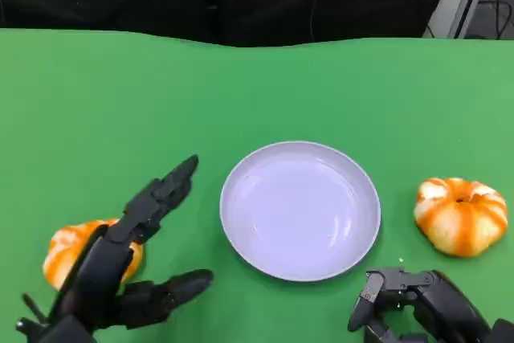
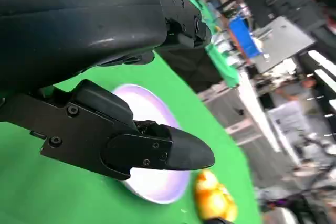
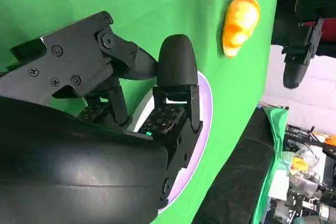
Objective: Grasp the bread from the table and place it into the plate.
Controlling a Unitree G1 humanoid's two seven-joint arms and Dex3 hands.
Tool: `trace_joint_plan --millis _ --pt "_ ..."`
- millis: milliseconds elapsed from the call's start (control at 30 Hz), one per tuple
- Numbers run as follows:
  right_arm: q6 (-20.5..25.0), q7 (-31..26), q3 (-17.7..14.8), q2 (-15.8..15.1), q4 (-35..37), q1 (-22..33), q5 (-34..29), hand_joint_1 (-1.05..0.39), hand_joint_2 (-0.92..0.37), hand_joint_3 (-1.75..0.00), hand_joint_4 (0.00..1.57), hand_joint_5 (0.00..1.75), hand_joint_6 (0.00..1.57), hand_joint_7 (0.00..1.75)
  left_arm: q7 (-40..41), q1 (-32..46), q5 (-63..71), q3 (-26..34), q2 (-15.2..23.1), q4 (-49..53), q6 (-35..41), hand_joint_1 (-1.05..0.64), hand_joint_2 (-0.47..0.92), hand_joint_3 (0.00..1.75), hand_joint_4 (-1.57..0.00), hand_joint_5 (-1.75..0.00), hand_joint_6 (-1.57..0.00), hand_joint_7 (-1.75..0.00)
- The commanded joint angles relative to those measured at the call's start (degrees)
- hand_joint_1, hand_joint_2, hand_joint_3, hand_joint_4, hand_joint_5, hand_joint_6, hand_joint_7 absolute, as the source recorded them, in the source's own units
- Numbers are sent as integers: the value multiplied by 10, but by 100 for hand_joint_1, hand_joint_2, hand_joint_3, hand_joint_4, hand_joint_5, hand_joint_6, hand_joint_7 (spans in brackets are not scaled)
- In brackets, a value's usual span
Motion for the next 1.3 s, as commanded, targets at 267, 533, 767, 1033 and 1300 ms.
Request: trace_joint_plan --millis 267,533,767,1033,1300 --pt "-9 2 -6 -7 2 -2 5 -14 -65 -89 82 147 87 112 39 15 32 42 32 -47 87 -79 92 37 -26 -2 -17 -1" --pt "-9 3 -6 -8 4 -2 7 -13 -66 -89 82 147 86 112 76 11 100 54 59 -33 101 -77 92 38 -28 -2 -19 -2" --pt "-8 0 -6 -8 3 -2 3 -14 -65 -90 81 147 86 113 178 -16 217 36 93 62 100 -76 92 33 -39 -5 -27 -3" --pt "-10 0 -6 -8 3 -3 3 -14 -65 -90 82 147 86 113 213 -35 224 26 106 116 95 -78 92 33 -40 -4 -31 -3" --pt "-4 3 -7 -8 1 -1 7 -14 -65 -89 82 147 86 112 214 -46 253 8 108 129 167 -87 92 40 -45 -3 -38 -3"
